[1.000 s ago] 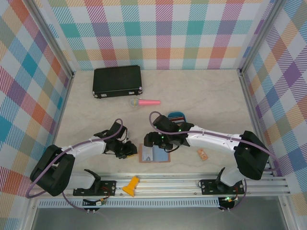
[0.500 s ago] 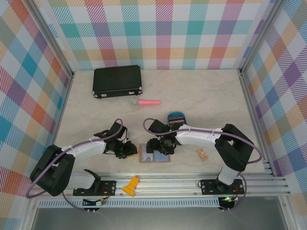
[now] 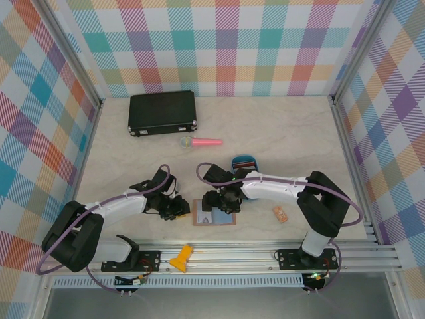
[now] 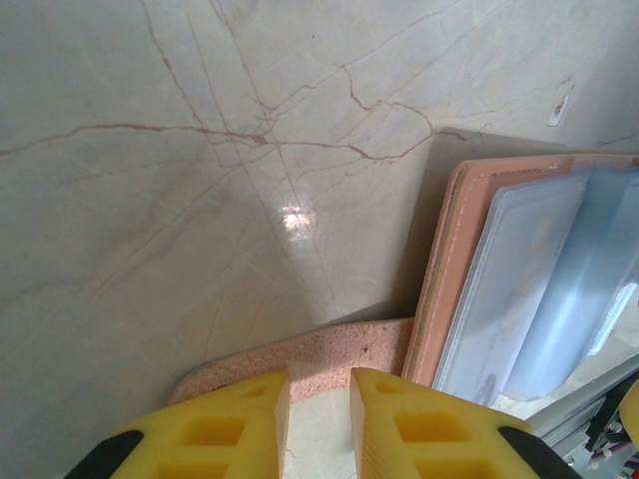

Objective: Put the credit cards into the card holder

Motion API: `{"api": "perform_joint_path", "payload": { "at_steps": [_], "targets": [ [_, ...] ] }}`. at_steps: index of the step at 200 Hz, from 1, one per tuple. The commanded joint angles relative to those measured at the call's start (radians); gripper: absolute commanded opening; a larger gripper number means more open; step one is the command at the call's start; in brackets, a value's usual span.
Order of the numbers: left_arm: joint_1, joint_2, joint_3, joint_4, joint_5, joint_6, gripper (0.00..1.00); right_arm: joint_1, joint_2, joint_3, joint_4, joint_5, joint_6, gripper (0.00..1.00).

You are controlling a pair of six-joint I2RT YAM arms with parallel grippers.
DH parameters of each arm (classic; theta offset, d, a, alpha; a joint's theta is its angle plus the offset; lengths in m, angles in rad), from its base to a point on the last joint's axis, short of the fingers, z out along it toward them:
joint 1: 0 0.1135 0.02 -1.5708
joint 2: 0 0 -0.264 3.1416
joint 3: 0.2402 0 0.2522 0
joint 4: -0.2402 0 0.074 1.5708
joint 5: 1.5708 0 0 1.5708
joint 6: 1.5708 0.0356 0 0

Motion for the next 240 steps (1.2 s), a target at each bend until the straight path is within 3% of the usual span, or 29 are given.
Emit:
{"api": "perform_joint_path", "payload": {
  "at_steps": [1, 118, 240],
  "targets": [
    [0.008, 0.026, -0.034, -0.097, -0.055, -0.006, 0.25, 0.008, 0.017, 0.016, -0.026, 0.000, -0.015, 0.81],
    [0.008, 0.032, -0.034, -0.097, -0.054, -0.005, 0.25, 0.011, 0.081, 0.033, 0.027, -0.067, -0.024, 0.81],
    [0.008, 0.034, -0.035, -0.095, -0.044, -0.005, 0.25, 0.010, 0.021, -0.087, 0.350, -0.180, 0.082, 0.81]
  ]
}}
